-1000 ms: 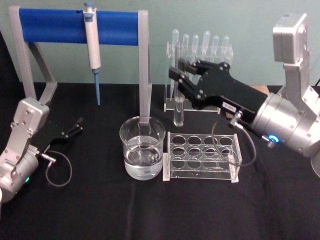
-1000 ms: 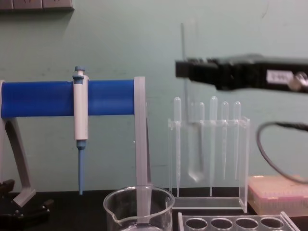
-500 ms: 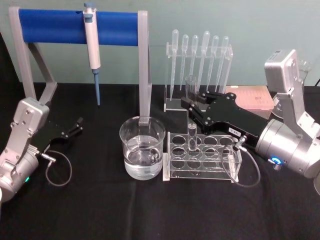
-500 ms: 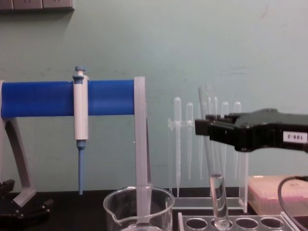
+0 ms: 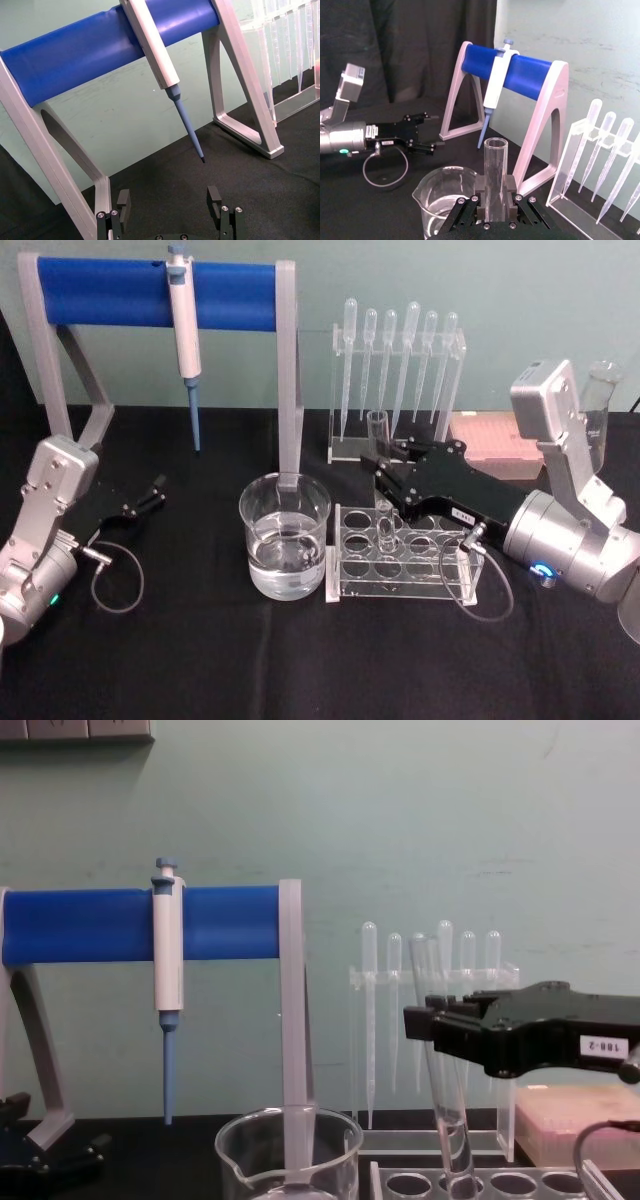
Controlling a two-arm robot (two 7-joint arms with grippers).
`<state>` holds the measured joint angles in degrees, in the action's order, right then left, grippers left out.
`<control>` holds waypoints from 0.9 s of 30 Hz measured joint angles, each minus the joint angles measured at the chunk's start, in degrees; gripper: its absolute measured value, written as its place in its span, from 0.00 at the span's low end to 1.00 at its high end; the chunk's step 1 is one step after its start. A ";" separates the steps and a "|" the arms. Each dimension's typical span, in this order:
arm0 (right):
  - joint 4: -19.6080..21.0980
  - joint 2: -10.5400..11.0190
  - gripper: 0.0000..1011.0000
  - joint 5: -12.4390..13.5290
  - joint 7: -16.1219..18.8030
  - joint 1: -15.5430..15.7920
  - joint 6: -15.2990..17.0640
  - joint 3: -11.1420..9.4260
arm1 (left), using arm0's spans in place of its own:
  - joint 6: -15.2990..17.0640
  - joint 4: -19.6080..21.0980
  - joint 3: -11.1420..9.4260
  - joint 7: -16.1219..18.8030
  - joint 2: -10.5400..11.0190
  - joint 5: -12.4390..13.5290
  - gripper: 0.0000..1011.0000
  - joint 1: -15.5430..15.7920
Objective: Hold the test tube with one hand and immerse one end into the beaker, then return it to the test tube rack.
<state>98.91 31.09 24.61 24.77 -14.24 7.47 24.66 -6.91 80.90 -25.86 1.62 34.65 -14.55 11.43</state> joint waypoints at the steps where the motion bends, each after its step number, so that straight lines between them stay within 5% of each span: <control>1: -0.27 -0.08 0.22 -0.26 0.05 0.09 -0.14 0.03 | 0.00 0.00 0.00 0.00 0.00 0.00 0.99 0.00; 17: -4.76 -1.65 0.22 -1.64 1.53 1.90 -4.21 -0.15 | 0.00 0.00 0.00 0.00 0.00 0.00 0.99 0.00; 27: -6.07 -1.39 0.22 -3.99 2.46 1.22 -3.32 0.66 | 0.00 0.00 0.00 0.00 0.00 0.00 0.99 0.00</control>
<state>92.84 29.70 20.61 27.23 -13.02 4.15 25.32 -6.91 80.90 -25.86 1.62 34.65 -14.55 11.43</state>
